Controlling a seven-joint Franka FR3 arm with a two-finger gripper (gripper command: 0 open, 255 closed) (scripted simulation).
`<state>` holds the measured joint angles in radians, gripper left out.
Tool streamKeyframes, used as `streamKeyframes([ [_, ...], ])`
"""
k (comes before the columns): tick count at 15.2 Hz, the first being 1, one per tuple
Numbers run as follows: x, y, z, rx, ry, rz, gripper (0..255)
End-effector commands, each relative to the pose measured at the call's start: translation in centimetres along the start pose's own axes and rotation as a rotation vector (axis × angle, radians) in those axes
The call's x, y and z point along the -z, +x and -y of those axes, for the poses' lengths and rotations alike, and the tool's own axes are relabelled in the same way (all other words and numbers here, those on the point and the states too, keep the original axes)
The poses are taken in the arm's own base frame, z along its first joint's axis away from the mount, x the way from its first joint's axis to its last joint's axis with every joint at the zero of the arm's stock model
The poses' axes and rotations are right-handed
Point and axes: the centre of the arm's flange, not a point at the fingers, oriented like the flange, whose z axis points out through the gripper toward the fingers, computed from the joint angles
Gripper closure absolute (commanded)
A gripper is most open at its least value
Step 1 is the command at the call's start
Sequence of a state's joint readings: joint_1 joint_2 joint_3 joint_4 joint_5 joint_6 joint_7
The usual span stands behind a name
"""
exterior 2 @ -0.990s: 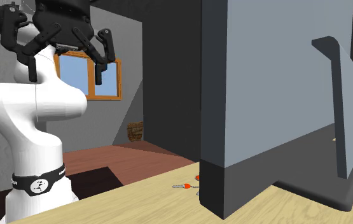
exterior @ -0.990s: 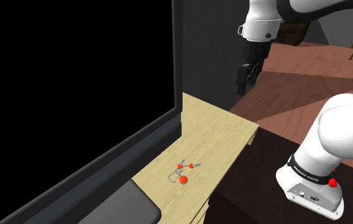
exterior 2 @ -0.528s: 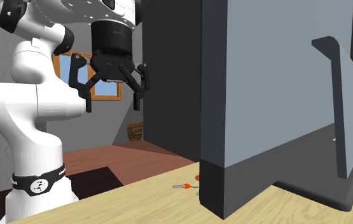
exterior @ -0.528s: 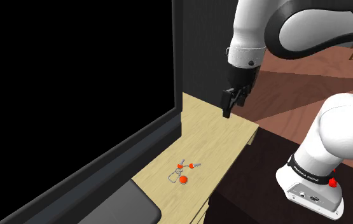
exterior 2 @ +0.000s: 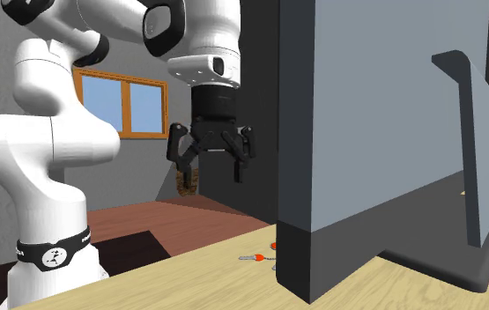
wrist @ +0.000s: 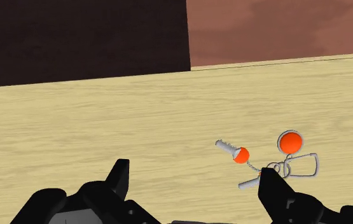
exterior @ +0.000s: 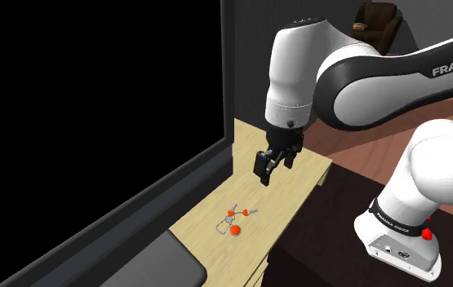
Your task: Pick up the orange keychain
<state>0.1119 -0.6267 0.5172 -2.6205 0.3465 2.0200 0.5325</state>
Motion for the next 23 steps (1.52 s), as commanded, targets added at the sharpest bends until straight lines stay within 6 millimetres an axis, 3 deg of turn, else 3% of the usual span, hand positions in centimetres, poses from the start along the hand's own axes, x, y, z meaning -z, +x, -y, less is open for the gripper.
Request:
streamKeyframes([
  [1,-1.5,-0.1,2.0,-0.020,0.000,-0.004,0],
  [11,-9.0,0.2,13.0,-0.111,-0.005,-0.020,0],
  [19,-13.1,0.3,13.2,-0.112,-0.005,-0.020,0],
  [21,-13.1,0.3,13.2,-0.112,-0.005,-0.020,0],
  [22,-13.1,0.3,13.2,-0.112,-0.005,-0.020,255],
  [23,-13.1,0.3,13.1,-0.112,-0.005,-0.020,255],
])
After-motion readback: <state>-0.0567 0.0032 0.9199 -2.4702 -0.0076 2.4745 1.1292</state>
